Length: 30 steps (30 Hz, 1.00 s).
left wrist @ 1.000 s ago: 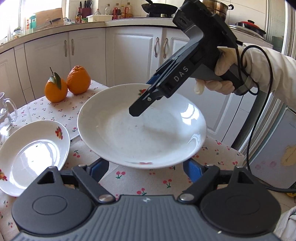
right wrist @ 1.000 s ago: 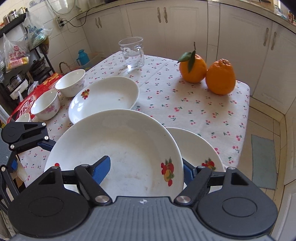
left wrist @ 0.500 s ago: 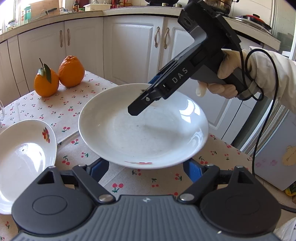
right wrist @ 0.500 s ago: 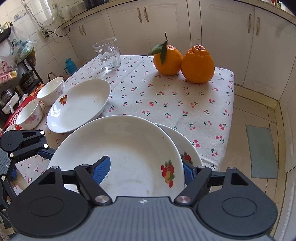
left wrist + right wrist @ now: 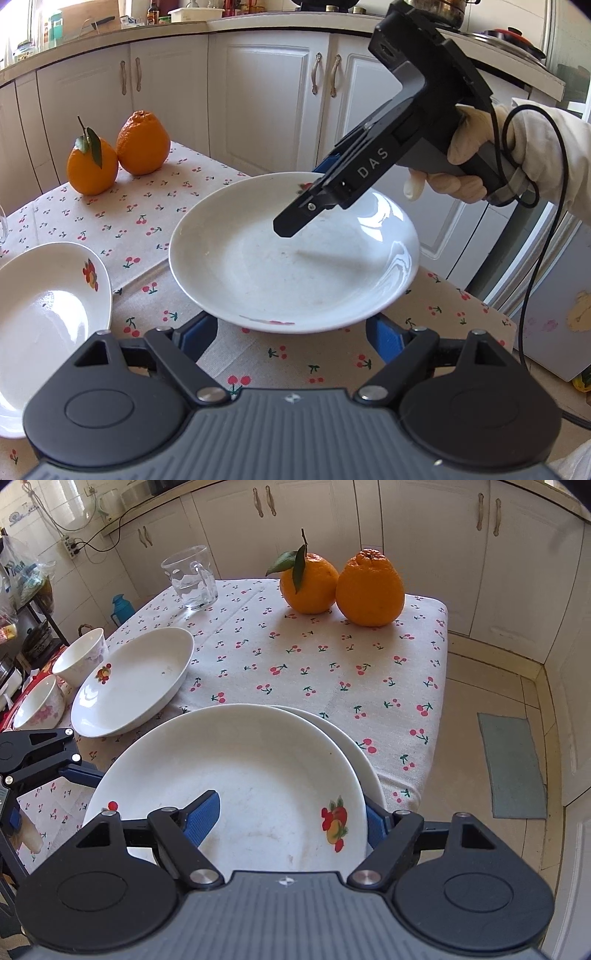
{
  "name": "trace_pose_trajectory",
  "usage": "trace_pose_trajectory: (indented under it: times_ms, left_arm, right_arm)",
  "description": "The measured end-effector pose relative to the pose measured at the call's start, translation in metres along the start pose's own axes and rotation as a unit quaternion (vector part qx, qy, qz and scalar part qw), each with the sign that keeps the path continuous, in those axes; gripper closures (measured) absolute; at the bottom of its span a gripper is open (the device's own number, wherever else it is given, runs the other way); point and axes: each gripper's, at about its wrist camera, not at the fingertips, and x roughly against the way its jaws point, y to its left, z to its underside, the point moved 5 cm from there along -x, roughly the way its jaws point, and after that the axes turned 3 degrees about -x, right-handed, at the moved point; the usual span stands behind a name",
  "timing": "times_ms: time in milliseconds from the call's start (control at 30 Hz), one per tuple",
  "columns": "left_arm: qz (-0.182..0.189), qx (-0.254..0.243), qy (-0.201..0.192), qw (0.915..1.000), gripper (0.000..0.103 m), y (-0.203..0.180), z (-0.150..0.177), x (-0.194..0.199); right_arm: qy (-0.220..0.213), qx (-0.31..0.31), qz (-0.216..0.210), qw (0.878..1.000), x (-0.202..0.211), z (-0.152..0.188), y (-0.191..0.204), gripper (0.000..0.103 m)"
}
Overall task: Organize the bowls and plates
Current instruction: 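Lower the held plate onto the stained plate with the right gripper, then open the right gripper and withdraw it from the stacked plates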
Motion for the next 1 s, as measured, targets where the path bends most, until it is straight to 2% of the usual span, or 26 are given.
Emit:
trace_pose_trajectory:
  times_ms: [500,867,1000]
  left_arm:
    - [-0.008,0.010,0.006,0.9999,0.014,0.007,0.005,-0.005]
    - [-0.040,0.023,-0.007,0.9989,0.008,0.011,0.013,0.008]
    - [-0.065,0.039,-0.019,0.9969,0.004,0.013,0.018,0.018]
  right_arm:
    - [-0.004,-0.004,0.025,1.000,0.024,0.014,0.000,0.015]
    - [0.016,-0.003,0.049,0.999,0.026,0.030,0.005,0.008]
    - [0.012,0.003,0.051,0.999,0.028,0.033,0.011,0.004]
